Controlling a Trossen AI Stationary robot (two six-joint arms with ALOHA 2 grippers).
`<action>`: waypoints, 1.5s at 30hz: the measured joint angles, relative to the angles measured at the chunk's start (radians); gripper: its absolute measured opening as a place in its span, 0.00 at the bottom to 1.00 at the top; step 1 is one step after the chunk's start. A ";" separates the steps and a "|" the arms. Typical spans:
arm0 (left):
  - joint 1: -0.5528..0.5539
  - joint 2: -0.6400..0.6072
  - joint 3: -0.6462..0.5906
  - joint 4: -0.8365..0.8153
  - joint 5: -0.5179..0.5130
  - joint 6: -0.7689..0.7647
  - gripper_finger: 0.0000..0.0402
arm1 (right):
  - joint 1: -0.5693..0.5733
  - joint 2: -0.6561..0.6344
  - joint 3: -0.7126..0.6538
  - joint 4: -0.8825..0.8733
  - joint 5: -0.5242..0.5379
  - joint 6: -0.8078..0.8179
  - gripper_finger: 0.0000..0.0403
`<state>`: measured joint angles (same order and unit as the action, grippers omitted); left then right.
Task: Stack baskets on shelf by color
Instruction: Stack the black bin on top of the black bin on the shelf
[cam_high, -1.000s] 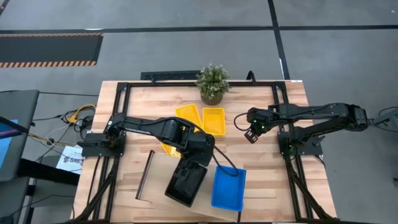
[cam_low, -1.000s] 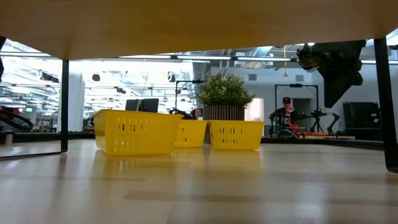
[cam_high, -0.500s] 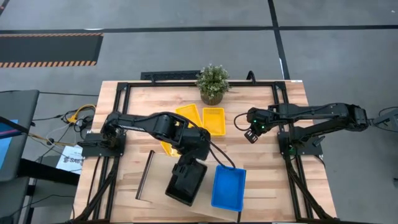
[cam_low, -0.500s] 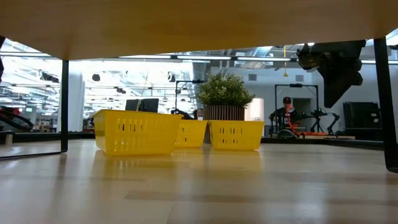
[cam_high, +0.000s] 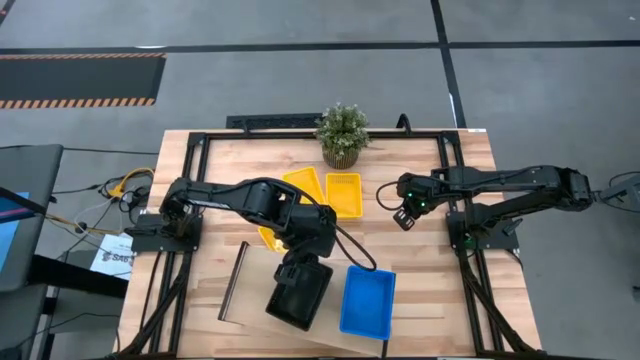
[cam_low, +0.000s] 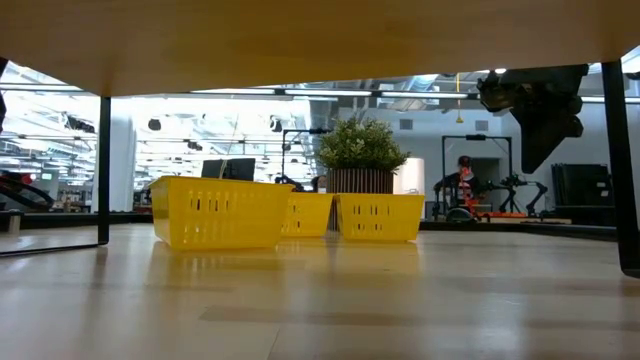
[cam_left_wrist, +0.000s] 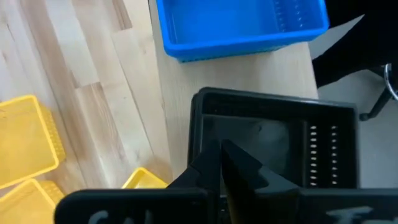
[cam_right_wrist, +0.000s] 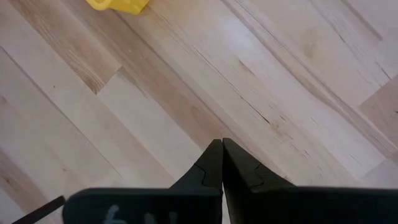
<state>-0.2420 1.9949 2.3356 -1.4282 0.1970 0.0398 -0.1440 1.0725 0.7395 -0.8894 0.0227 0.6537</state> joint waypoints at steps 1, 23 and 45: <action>0.000 0.001 -0.009 0.000 0.000 0.000 0.00 | 0.000 0.000 0.000 0.000 0.000 0.000 0.05; -0.187 -0.078 -0.126 -0.145 -0.070 -0.510 0.00 | 0.009 0.000 0.000 0.000 0.000 -0.020 0.06; -0.268 -0.077 -0.259 0.003 -0.130 -0.706 0.00 | 0.009 0.000 0.000 0.004 0.000 -0.060 0.06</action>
<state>-0.5100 1.9175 2.0766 -1.4248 0.0666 -0.6658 -0.1352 1.0725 0.7395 -0.8856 0.0223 0.5933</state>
